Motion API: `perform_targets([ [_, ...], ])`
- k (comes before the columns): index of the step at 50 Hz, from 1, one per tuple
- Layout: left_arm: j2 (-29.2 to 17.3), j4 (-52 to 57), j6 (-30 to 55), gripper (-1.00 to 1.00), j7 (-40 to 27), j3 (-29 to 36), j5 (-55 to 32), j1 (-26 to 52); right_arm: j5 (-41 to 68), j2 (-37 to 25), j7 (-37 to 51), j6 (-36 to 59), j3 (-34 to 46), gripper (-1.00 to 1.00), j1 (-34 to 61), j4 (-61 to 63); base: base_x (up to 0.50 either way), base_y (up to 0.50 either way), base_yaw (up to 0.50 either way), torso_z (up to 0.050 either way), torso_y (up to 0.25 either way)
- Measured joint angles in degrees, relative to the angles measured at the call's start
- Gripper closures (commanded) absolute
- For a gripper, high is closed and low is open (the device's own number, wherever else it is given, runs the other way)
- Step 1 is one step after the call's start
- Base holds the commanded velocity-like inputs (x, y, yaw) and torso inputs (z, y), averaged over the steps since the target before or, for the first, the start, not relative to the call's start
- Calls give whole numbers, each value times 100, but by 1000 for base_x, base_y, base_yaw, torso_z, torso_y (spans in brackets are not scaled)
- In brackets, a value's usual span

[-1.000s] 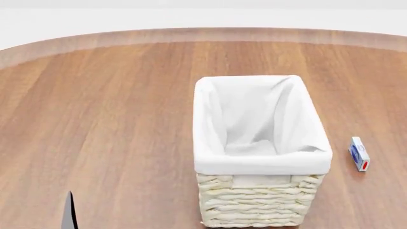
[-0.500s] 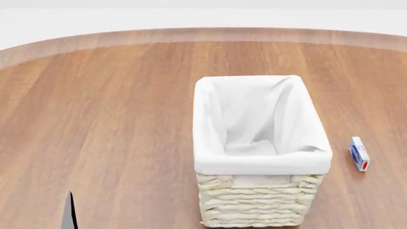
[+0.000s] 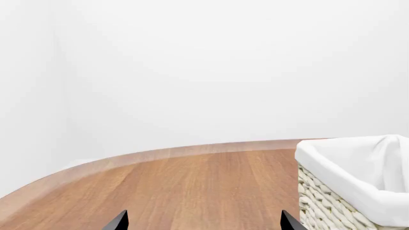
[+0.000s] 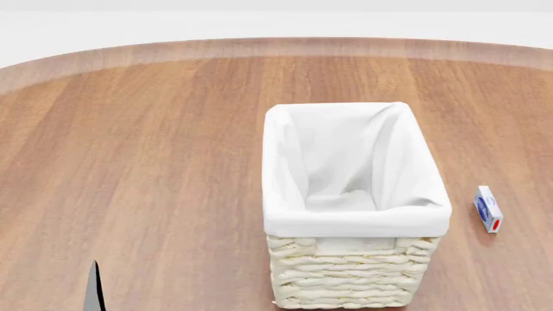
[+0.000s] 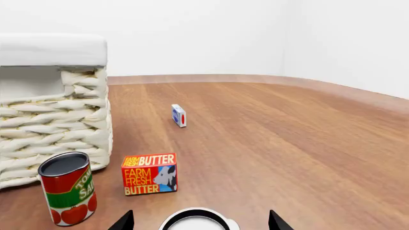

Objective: Pick up the alphabet soup and put it in the basket.

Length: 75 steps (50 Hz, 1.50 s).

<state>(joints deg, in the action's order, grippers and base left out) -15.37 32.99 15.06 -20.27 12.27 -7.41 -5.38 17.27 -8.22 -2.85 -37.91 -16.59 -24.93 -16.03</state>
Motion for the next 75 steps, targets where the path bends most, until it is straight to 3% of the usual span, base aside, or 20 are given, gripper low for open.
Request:
perform_targets([
  [24, -72, -24, -41, -100, -75, 37, -73, 7, 8, 95, -198, -613, 98, -100, 737, -1608, 0, 0, 0, 0, 0],
  [56, -145, -86, -83, -100, -150, 96, -148, 34, 113, 93, -279, -940, 136, -100, 1361, -2690, 0, 0, 0, 0, 0],
  [57, -147, -87, -83, -100, -152, 97, -151, 35, 117, 94, -288, -954, 138, 100, 1377, -2722, 0, 0, 0, 0, 0],
  [75, -178, -113, -100, -100, -186, 132, -175, 51, 335, 96, -379, -981, 189, 100, 1407, -2745, 1, 0, 0, 0, 0],
])
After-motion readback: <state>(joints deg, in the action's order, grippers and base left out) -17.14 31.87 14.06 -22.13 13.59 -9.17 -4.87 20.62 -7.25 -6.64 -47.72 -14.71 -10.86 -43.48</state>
